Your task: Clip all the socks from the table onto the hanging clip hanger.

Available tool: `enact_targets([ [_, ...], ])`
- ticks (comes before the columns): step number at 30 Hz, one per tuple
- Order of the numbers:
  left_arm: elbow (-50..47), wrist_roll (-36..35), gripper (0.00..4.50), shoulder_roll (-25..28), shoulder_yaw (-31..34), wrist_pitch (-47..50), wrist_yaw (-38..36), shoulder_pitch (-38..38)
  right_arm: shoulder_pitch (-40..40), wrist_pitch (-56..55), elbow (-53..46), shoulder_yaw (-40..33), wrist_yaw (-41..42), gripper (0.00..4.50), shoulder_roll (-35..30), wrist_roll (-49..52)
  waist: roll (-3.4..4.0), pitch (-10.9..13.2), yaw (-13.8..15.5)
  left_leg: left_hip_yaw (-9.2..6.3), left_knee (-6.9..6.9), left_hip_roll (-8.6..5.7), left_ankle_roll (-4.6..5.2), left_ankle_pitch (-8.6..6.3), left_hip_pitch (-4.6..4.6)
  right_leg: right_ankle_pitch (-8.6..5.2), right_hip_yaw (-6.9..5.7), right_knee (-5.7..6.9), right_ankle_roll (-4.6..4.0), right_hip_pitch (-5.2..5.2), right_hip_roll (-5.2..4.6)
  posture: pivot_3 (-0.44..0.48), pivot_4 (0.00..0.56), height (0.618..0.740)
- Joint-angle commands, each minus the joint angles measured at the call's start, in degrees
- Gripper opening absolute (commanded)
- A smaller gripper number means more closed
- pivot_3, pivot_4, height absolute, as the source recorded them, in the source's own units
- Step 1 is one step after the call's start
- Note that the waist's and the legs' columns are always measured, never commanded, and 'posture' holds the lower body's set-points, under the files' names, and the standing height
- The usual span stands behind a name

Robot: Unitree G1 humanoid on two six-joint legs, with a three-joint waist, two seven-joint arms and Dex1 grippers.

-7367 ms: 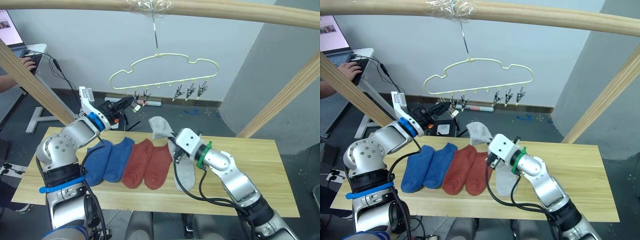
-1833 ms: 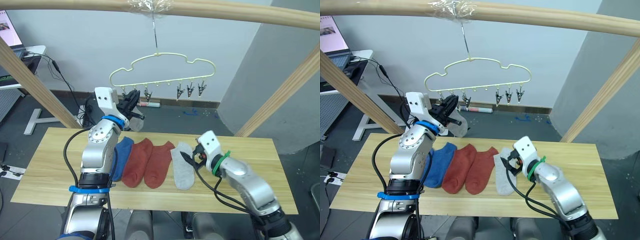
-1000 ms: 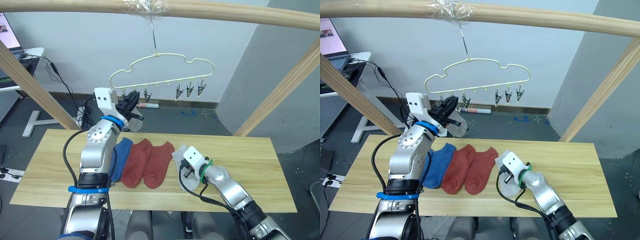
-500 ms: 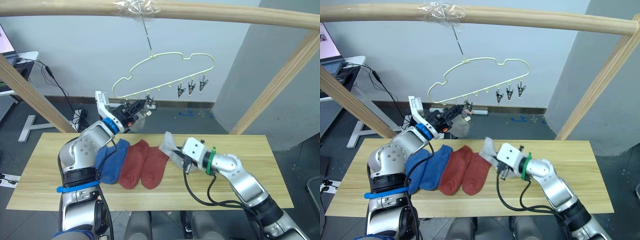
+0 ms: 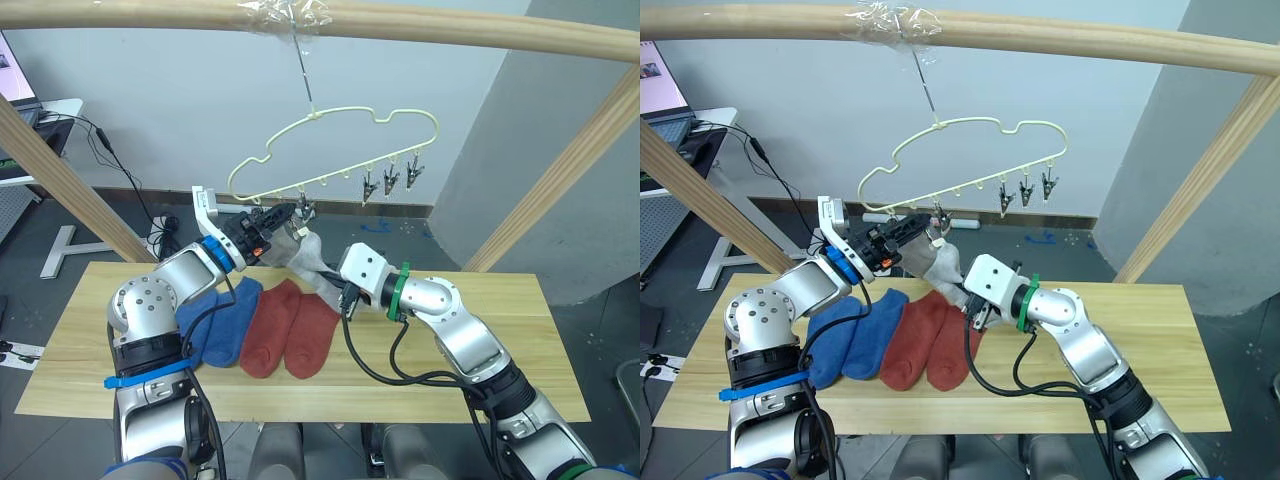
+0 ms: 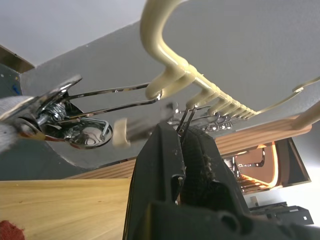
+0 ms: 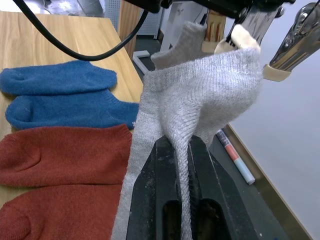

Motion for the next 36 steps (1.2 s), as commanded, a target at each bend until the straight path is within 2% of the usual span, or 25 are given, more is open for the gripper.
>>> enact_targets([
  [1, -0.6, -0.5, 0.0, 0.1, -0.3, 0.6, 1.2, 0.7, -0.6, 0.3, -1.5, -0.8, 0.9, 0.02, 1.0, 1.9, 0.0, 0.0, 0.0, 0.0, 0.0, 0.0, 0.0, 0.0, 0.0, 0.0, 0.0, 0.0, 0.0, 0.0, 0.0, 0.192, 0.174, 0.74],
  [24, -2.6, -1.7, 0.0, 0.4, -3.2, -0.4, -1.0, 2.2, -3.1, 2.1, -1.8, -2.6, 0.2, 0.02, 4.4, 3.6, -0.01, 0.0, 0.0, 0.02, -0.01, -0.01, 0.02, -0.02, -0.04, -0.01, 0.02, -0.05, 0.02, -0.02, -0.01, 0.181, 0.179, 0.74],
  [30, -3.0, -1.3, 1.82, 1.2, -3.3, -1.2, -2.3, 2.6, -2.5, 1.7, -1.4, -2.6, 0.1, 0.0, 4.0, 3.3, -0.01, 0.0, 0.0, 0.0, -0.03, -0.01, 0.04, -0.03, -0.07, -0.01, 0.0, -0.06, 0.02, -0.04, -0.01, 0.185, 0.177, 0.74],
  [36, -4.2, 4.8, 3.63, 2.9, -5.5, -6.6, -2.8, 4.4, -2.1, 0.6, 0.2, -2.3, -0.7, 0.0, 4.2, 2.6, 0.0, 0.0, 0.0, 0.01, -0.05, -0.01, 0.05, -0.03, -0.08, -0.01, 0.0, -0.1, 0.01, -0.06, -0.01, 0.19, 0.175, 0.74],
])
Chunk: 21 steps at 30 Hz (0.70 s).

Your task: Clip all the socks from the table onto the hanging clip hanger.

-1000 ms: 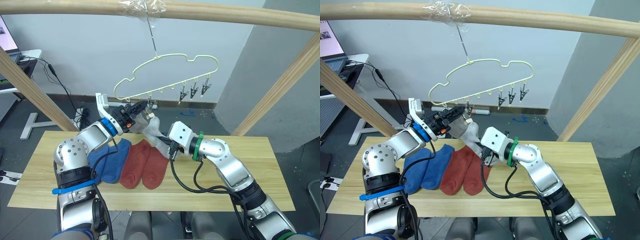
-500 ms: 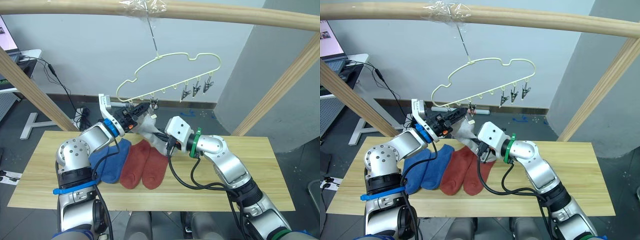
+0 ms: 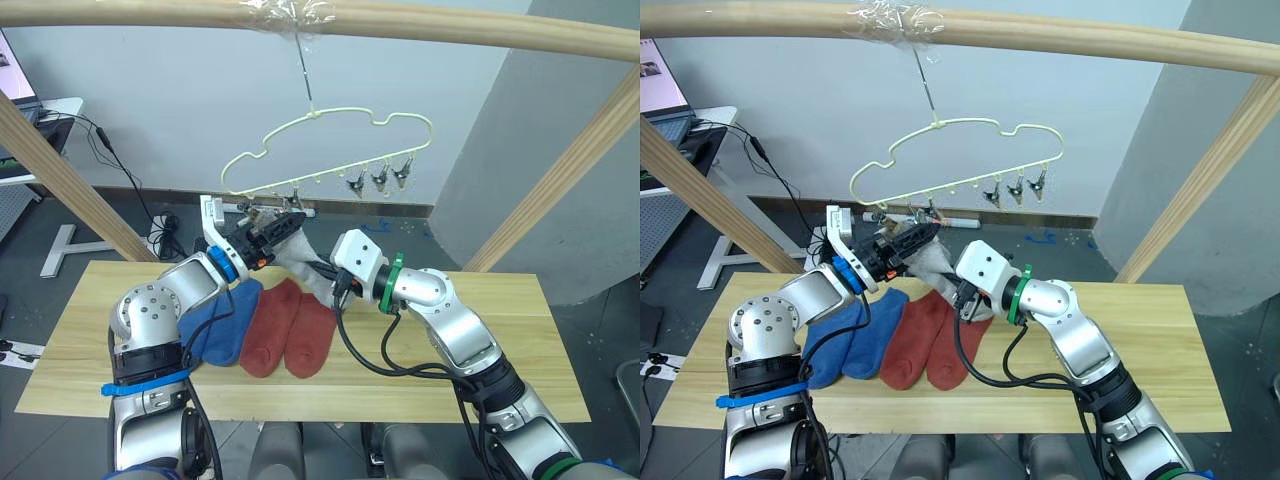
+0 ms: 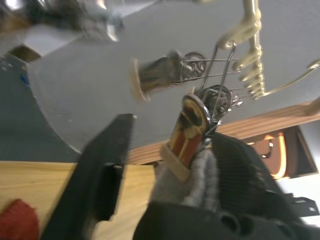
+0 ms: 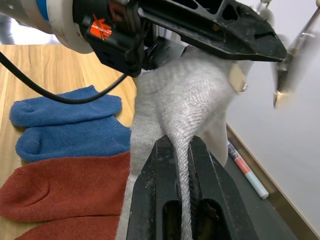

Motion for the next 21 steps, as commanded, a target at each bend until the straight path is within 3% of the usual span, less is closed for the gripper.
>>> enact_targets([
  [1, -2.8, 3.1, 3.98, 1.7, -0.8, -3.5, -0.9, 1.0, 0.1, -1.5, 0.1, -0.8, -0.7, 0.0, 0.6, 0.6, 0.0, 0.0, 0.0, 0.0, -0.01, 0.0, 0.0, 0.0, 0.0, 0.0, 0.0, 0.0, 0.0, -0.01, 0.0, 0.19, 0.175, 0.74],
  [2, -3.4, 3.6, 4.33, 2.6, -1.2, -3.7, -1.6, 1.4, 0.2, -1.4, 0.3, -0.9, -0.8, 0.0, 0.8, 0.8, 0.0, 0.0, 0.0, 0.0, -0.01, 0.01, 0.0, 0.0, 0.0, 0.0, 0.0, -0.01, 0.0, -0.01, 0.0, 0.19, 0.175, 0.74],
  [4, -5.9, 4.6, 4.48, 5.1, -1.9, -3.6, -3.1, 3.6, 0.5, -1.4, 1.2, -1.1, -1.5, 0.0, 1.7, 1.2, 0.0, 0.0, -0.1, 0.0, -0.04, 0.01, 0.0, 0.0, -0.01, 0.0, 0.0, -0.01, 0.0, -0.03, 0.0, 0.193, 0.178, 0.74],
  [7, -10.1, 7.0, 4.5, 8.8, -3.1, -4.2, -3.6, 6.5, 0.7, -0.8, 2.4, -1.6, -2.1, 0.78, 3.2, 1.9, 0.0, 0.0, 0.0, 0.03, -0.08, 0.03, -0.01, 0.0, -0.01, 0.0, 0.03, -0.03, -0.01, -0.05, 0.0, 0.196, 0.177, 0.74],
  [10, -15.2, 13.8, 4.5, 12.9, -6.1, -7.5, -2.6, 9.9, 0.8, -0.7, 3.3, -2.1, -2.9, 1.87, 4.0, 1.7, 0.0, 0.0, 0.0, 0.02, -0.11, 0.04, 0.0, -0.01, -0.03, -0.01, 0.03, -0.09, 0.0, -0.06, 0.0, 0.214, 0.181, 0.74],
  [13, -18.8, 15.2, 4.5, 16.8, -8.6, -9.1, -7.8, 13.1, 2.5, -0.8, 2.5, -1.9, -2.2, 2.97, 3.0, 1.6, 0.0, 0.0, 0.2, 0.06, -0.13, 0.03, 0.0, -0.01, -0.04, -0.02, 0.06, -0.2, 0.02, -0.06, -0.01, 0.228, 0.182, 0.74],
  [15, -20.2, 13.8, 4.5, 17.3, -8.5, -9.6, -10.8, 14.5, 4.1, -0.7, 1.0, -1.9, -1.9, 3.63, 2.0, 1.7, -0.01, 0.0, 0.5, 0.04, -0.2, 0.04, 0.01, -0.01, -0.07, -0.02, 0.02, -0.31, 0.02, -0.05, -0.01, 0.236, 0.18, 0.74],
  [17, -22.4, 12.2, 4.5, 14.7, -6.4, -10.6, -9.0, 16.0, 6.1, 0.3, -1.9, -2.7, -2.0, 4.36, 0.7, 1.9, 0.0, 0.0, 1.0, 0.05, -0.24, 0.02, 0.01, -0.01, -0.1, -0.02, 0.02, -0.39, 0.01, -0.06, -0.03, 0.235, 0.179, 0.74],
  [21, -28.0, 20.6, 4.5, 11.1, -11.4, -21.1, -8.4, 20.2, 9.4, 5.8, -12.9, -7.7, -1.4, 4.49, -2.8, 5.8, 0.02, 0.0, 1.7, 0.05, -0.21, 0.02, 0.02, -0.02, -0.37, -0.01, 0.05, -0.4, 0.0, -0.29, -0.05, 0.224, 0.18, 0.74],
])
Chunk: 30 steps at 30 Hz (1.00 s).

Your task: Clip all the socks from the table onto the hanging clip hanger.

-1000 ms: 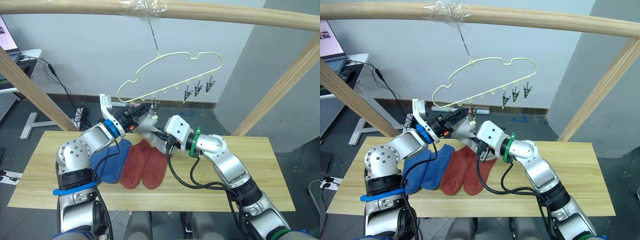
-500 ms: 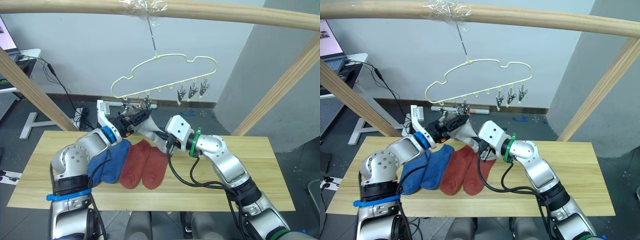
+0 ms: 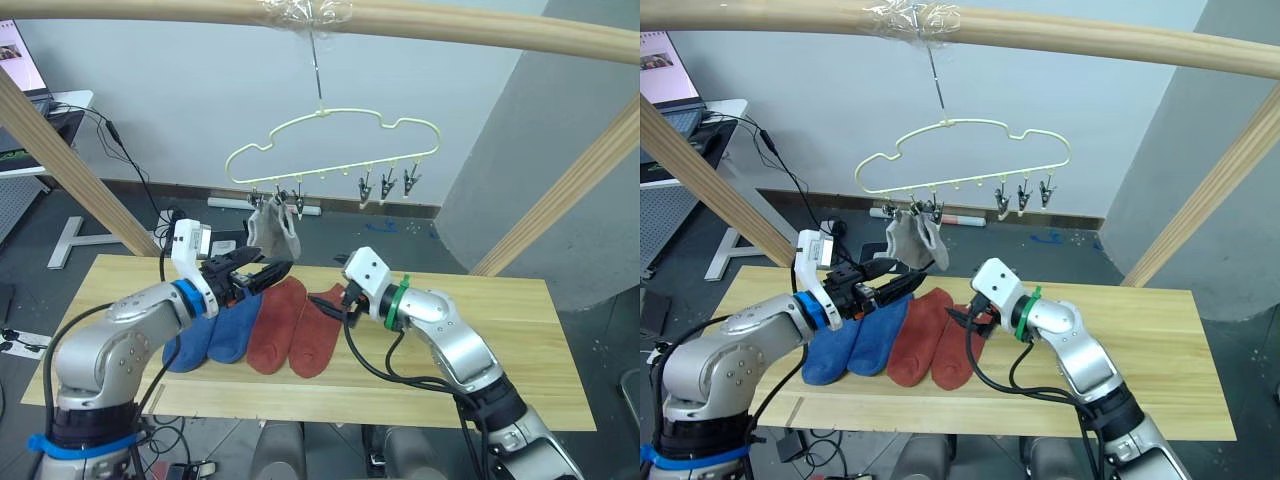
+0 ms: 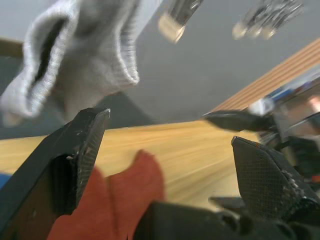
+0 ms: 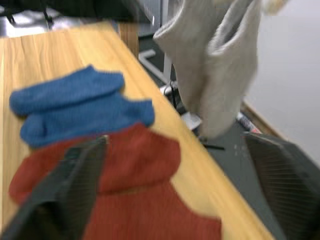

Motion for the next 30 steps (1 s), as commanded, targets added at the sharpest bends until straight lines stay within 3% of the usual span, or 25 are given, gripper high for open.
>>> enact_targets([
  [1, -4.3, 8.5, 4.5, -3.8, -5.1, -11.9, 1.4, 0.9, 1.4, 5.4, -13.9, -6.6, 1.0, 4.49, -2.7, 5.7, 0.01, 0.0, 0.3, -0.02, 0.0, -0.01, 0.0, 0.0, -0.01, 0.01, 0.01, 0.0, -0.01, -0.02, 0.0, 0.215, 0.179, 0.74],
  [4, -1.9, 16.4, 3.88, -7.4, -9.9, -20.8, 3.0, -0.4, 2.1, 7.5, -20.8, -10.5, 1.2, 4.5, -5.0, 9.4, 0.01, 0.0, 0.7, -0.09, 0.05, 0.01, 0.0, 0.01, -0.04, 0.01, 0.01, 0.01, -0.01, 0.0, 0.02, 0.194, 0.172, 0.74],
  [7, 0.9, 21.4, 2.97, -10.8, -13.4, -25.7, 4.3, -1.8, 2.1, 7.7, -24.3, -12.5, 1.4, 4.5, -7.5, 10.9, 0.05, -0.1, 0.7, -0.07, 0.09, 0.0, 0.01, 0.01, -0.04, -0.01, 0.01, 0.0, 0.03, 0.01, 0.05, 0.165, 0.167, 0.74],
  [14, 8.4, 25.7, 2.97, -15.8, -14.8, -31.4, 5.7, -6.7, 0.6, 8.3, -26.7, -13.7, 0.0, 4.5, -10.0, 12.5, 0.04, -0.1, -0.2, 0.0, 0.21, -0.03, 0.04, 0.01, -0.04, 0.07, 0.0, 0.02, 0.04, 0.02, 0.06, 0.132, 0.159, 0.74],
  [18, 12.0, 27.2, 2.15, -16.8, -14.7, -32.2, 6.0, -8.5, -0.8, 9.4, -27.1, -14.3, -1.6, 4.5, -10.6, 12.5, 0.02, -0.2, -0.3, 0.01, 0.24, -0.03, 0.04, 0.02, -0.05, 0.12, 0.0, 0.03, -0.04, 0.02, 0.07, 0.112, 0.153, 0.74],
  [30, 14.3, 28.6, 2.15, -19.7, -11.1, -31.5, 12.8, -9.9, -3.2, 11.4, -26.9, -16.3, -1.0, 4.5, -12.7, 17.6, 0.02, -0.7, -0.4, 0.0, 0.27, -0.04, 0.05, 0.03, -0.06, 0.15, 0.0, 0.05, -0.03, 0.03, 0.06, 0.112, 0.152, 0.74],
])
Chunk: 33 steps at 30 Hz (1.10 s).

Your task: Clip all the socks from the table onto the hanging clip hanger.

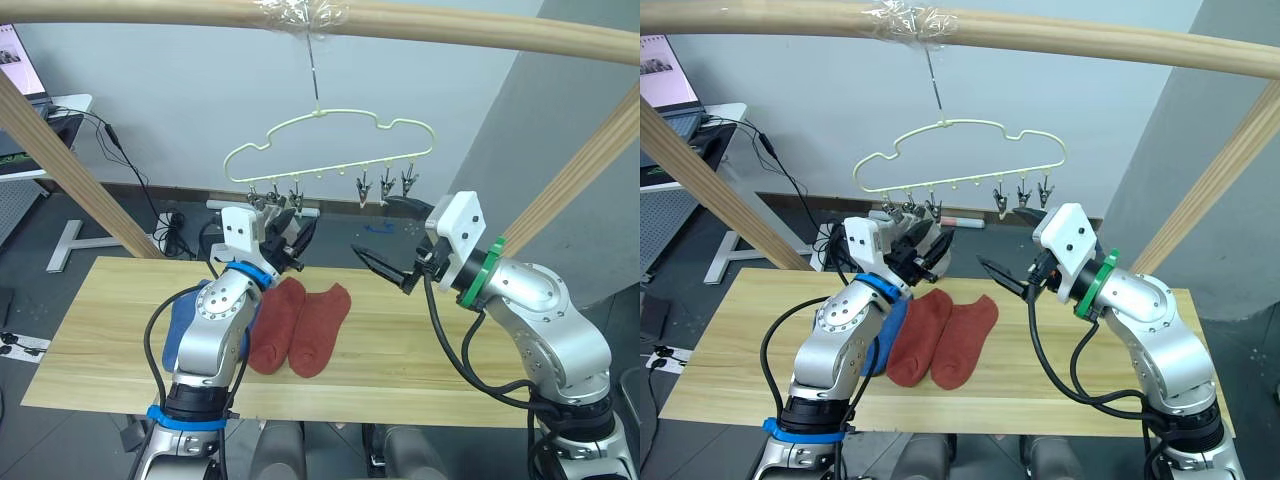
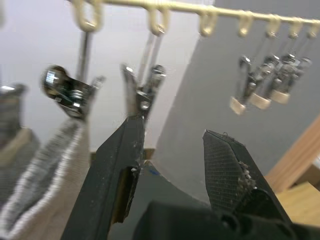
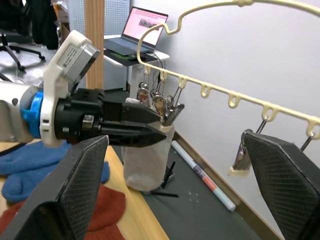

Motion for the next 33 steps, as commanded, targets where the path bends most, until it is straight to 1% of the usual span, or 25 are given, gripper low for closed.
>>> enact_targets([
  [1, -0.4, 1.2, 2.15, -0.5, 0.8, -0.5, 1.8, -1.4, -1.6, -1.0, -1.4, -1.2, 0.1, 4.5, -0.3, 1.6, 0.01, -0.2, 0.0, -0.01, 0.0, 0.0, 0.0, 0.0, 0.0, 0.0, -0.01, 0.0, 0.0, 0.0, 0.0, 0.112, 0.152, 0.74],
  [4, 0.5, 1.3, 2.15, -1.0, 0.4, -0.6, 1.8, -2.0, -1.9, -1.4, -0.7, -1.1, -0.2, 4.5, -0.5, 1.3, 0.0, -0.4, 0.0, 0.0, 0.0, 0.0, 0.02, 0.01, 0.0, 0.01, -0.01, 0.01, 0.01, 0.0, 0.0, 0.117, 0.155, 0.74],
  [6, 1.6, 0.8, 2.15, -1.8, 0.1, -0.2, 1.6, -3.0, -1.8, -2.8, 0.4, -0.6, -0.3, 4.5, -1.6, -0.6, 0.01, -0.4, 0.0, -0.01, 0.02, 0.0, 0.03, 0.02, 0.01, 0.03, -0.02, 0.01, 0.02, 0.02, 0.0, 0.119, 0.156, 0.74],
  [12, 5.2, 2.1, 2.15, -3.2, 0.1, -1.6, 2.2, -6.6, -2.6, -3.4, 1.9, -1.4, -1.0, 4.5, -1.8, -0.2, 0.0, -0.5, 0.1, -0.01, 0.03, -0.05, 0.08, 0.05, 0.02, 0.06, 0.0, 0.01, 0.05, 0.06, 0.0, 0.121, 0.161, 0.74],
  [33, 6.8, 7.0, 2.15, -4.9, -0.2, -6.0, 5.5, -9.1, -1.5, -1.9, 0.6, -1.4, -2.0, 4.5, -2.5, 0.7, 0.01, -0.5, 0.1, -0.01, 0.02, -0.05, 0.09, 0.06, 0.02, 0.07, 0.01, 0.02, 0.04, 0.06, 0.0, 0.115, 0.184, 0.74],
])
